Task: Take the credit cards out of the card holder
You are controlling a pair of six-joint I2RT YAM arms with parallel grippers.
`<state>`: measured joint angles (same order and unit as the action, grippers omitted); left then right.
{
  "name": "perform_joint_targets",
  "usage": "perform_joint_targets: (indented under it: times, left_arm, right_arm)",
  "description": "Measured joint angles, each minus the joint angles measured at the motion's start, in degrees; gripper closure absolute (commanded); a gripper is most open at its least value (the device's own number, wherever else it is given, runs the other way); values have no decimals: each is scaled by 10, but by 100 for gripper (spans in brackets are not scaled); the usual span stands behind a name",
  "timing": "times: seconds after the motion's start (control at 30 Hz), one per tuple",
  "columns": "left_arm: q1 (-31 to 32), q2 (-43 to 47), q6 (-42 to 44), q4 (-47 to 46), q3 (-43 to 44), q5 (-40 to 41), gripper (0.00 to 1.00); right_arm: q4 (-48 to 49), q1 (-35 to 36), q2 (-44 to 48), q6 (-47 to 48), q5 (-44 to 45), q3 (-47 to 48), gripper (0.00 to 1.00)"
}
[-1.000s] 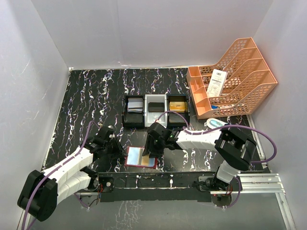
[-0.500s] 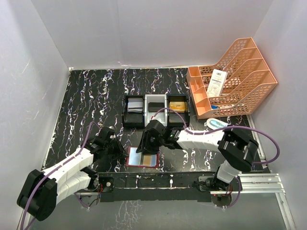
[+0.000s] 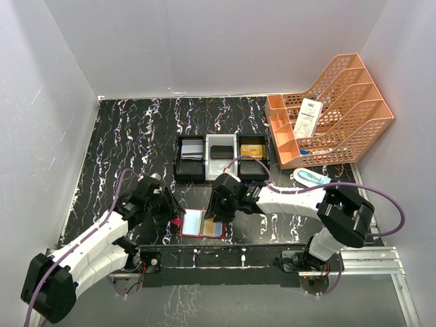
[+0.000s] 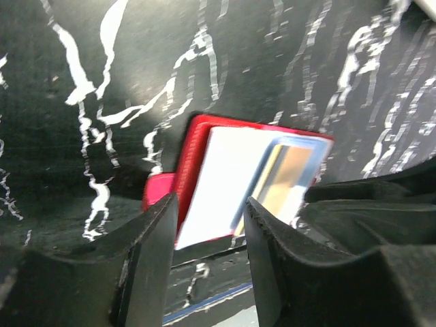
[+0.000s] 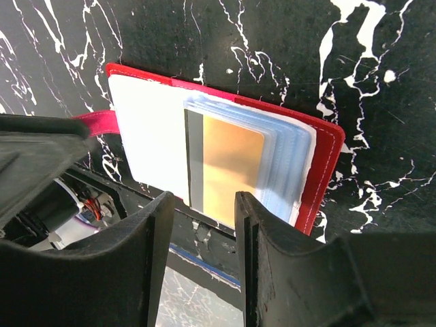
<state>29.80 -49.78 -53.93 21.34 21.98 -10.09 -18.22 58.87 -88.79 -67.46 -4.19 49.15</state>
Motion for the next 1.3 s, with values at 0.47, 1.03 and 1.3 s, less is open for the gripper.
perform_joint_targets:
  times: [0.47,1.03,1.3]
  left_arm:
    - [1,-32,12,-142,11,-129,58]
    - [4,-102,4,-261,-53,-208,57]
    - [4,-130,3,-286,-78,-213,62]
  right_arm:
    - [12,0,-8,3,9,-3,67]
    - [43,-1,-24,5,-1,-20,68]
    - [54,-2,-24,-2,-5,-26,68]
